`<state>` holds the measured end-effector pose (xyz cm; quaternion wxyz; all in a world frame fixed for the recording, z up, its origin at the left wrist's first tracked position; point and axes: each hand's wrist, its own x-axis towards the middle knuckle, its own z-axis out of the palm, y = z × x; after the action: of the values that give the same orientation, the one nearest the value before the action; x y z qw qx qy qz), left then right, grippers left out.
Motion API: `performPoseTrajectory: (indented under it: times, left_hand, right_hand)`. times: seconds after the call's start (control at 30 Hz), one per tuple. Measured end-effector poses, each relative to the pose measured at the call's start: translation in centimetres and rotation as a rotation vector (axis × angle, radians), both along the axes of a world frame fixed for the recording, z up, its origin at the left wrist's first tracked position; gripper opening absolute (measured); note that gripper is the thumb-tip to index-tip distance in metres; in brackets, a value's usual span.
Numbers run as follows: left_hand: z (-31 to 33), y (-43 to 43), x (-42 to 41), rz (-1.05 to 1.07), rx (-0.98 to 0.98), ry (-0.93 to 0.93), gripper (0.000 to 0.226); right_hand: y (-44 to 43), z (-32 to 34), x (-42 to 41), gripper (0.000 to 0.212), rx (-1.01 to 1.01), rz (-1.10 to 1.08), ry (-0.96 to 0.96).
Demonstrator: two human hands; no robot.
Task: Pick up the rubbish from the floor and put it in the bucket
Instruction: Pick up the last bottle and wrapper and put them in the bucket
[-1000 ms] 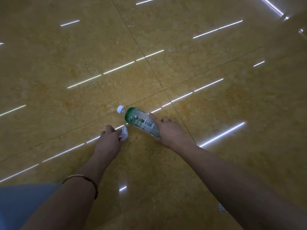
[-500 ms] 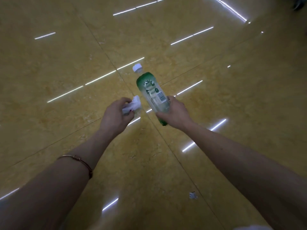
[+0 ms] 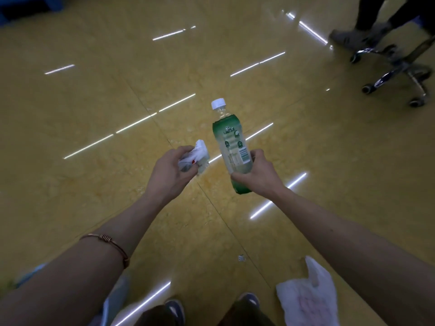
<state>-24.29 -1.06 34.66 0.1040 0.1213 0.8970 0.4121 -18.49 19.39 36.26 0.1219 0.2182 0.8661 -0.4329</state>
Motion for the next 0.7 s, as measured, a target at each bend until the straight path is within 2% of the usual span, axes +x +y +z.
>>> performPoseTrajectory:
  times: [0.3, 0.47, 0.7]
  left_hand:
    - [23.3, 2.6, 1.2, 0.028, 0.203, 0.010, 0.040]
    - [34.9, 3.8, 1.1, 0.004, 0.285, 0.082, 0.039]
    - [47.1, 4.0, 1.2, -0.056, 0.332, 0.185, 0.034]
  right_hand:
    - [1.2, 22.4, 1.9, 0.061, -0.041, -0.137, 0.130]
    - [1.9, 34.0, 2.8, 0.063, -0.053, -0.193, 0.234]
    - [2.2, 45.3, 4.6, 0.057, -0.075, -0.250, 0.390]
